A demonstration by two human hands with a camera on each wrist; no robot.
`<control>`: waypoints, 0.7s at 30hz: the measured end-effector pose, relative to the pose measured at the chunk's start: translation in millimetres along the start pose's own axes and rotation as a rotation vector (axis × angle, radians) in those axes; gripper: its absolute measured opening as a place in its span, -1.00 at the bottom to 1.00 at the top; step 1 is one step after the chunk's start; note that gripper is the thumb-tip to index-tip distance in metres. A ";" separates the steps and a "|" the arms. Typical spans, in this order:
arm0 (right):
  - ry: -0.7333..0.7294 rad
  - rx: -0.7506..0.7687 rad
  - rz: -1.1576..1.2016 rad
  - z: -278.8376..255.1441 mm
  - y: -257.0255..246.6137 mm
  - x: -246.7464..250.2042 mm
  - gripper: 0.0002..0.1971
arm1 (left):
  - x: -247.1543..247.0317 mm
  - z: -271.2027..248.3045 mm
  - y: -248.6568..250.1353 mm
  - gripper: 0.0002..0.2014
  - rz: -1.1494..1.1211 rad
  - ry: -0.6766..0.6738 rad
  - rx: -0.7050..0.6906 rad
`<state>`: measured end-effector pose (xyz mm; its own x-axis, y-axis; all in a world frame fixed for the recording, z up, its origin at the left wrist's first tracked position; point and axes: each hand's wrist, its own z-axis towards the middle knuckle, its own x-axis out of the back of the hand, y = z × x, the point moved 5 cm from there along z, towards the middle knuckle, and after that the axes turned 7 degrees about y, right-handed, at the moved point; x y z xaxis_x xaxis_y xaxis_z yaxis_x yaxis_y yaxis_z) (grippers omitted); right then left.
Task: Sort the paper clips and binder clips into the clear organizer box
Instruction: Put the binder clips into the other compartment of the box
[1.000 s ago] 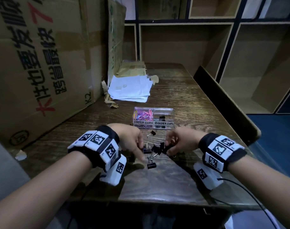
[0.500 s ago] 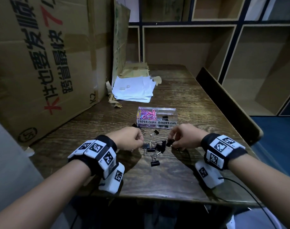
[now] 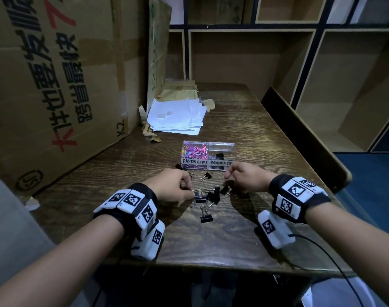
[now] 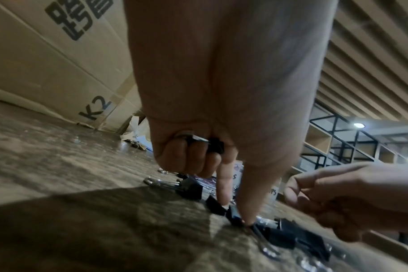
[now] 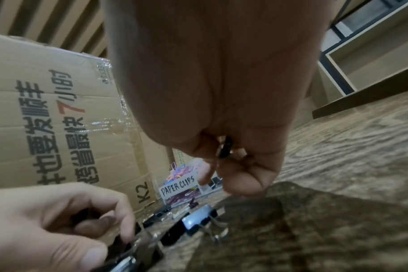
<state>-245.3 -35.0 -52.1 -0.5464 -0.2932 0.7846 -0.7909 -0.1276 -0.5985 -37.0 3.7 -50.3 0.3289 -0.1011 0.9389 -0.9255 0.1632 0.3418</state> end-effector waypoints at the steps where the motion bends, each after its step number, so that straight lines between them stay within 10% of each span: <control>1: -0.011 0.016 -0.046 -0.2 -1.4 -2.4 -0.75 | -1.2 0.4 -0.5 -0.77 0.043 -0.001 -0.017; 13: -0.069 0.054 -0.488 -0.1 3.0 -10.9 -0.44 | -5.0 3.3 11.7 -0.71 0.091 -0.132 -0.052; 21: 0.051 0.105 -0.278 7.6 0.1 4.6 -0.70 | 29.0 17.5 18.7 -0.87 -0.143 0.212 -0.077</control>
<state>-245.8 -43.5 -49.8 -0.3280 -0.1859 0.9262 -0.8807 -0.2944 -0.3710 -48.1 -13.3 -17.4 0.4948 0.0781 0.8655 -0.8525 0.2366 0.4661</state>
